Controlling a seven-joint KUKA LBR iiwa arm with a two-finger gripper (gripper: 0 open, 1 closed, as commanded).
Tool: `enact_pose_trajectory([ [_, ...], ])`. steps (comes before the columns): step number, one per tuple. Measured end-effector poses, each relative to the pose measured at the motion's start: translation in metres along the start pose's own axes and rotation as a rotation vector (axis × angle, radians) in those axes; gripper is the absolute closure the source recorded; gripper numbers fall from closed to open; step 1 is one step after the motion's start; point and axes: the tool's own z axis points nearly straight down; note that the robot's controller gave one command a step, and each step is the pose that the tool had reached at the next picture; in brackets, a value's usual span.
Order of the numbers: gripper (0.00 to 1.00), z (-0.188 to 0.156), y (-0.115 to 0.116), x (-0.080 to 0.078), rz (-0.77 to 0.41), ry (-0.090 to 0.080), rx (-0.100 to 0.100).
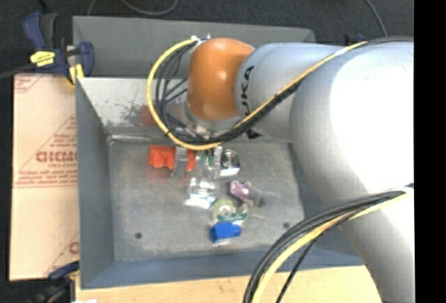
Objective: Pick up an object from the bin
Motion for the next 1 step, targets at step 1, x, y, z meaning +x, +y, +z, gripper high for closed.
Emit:
enact_pose_trajectory([
  [1,1.00,-0.0480,-0.0004,-0.0023,0.001,-0.007,0.000],
])
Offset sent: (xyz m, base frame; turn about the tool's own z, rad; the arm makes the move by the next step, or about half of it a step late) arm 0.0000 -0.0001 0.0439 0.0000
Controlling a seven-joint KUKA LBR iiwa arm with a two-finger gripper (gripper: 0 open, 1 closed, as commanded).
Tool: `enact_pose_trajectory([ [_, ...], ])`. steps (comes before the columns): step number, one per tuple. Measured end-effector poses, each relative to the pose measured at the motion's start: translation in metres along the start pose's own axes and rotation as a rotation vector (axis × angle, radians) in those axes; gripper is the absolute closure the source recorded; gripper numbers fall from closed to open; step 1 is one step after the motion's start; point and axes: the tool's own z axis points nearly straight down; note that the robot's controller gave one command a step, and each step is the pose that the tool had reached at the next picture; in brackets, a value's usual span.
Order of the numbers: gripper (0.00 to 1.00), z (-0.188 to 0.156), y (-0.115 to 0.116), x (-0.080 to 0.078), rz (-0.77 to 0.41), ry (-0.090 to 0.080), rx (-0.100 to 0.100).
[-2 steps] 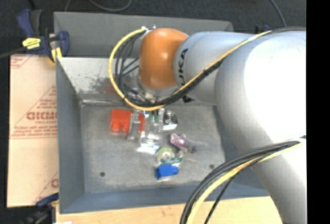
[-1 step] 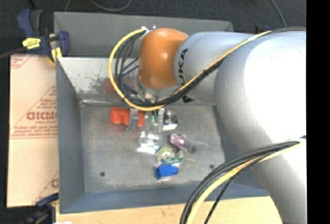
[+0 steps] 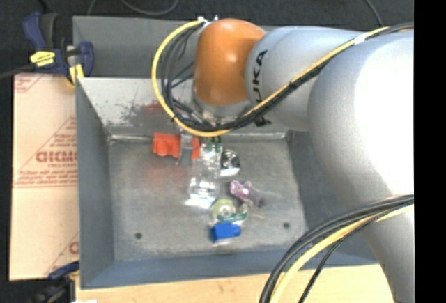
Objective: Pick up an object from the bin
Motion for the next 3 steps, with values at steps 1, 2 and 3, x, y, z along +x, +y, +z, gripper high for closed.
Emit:
enact_pose_trajectory([
  [1,1.00,-0.031,0.000,-0.002,0.001,0.001,0.000],
  [2,1.00,-0.059,0.000,-0.004,0.001,0.001,0.001],
  [3,1.00,-0.079,0.000,-0.006,0.002,0.001,0.000],
])
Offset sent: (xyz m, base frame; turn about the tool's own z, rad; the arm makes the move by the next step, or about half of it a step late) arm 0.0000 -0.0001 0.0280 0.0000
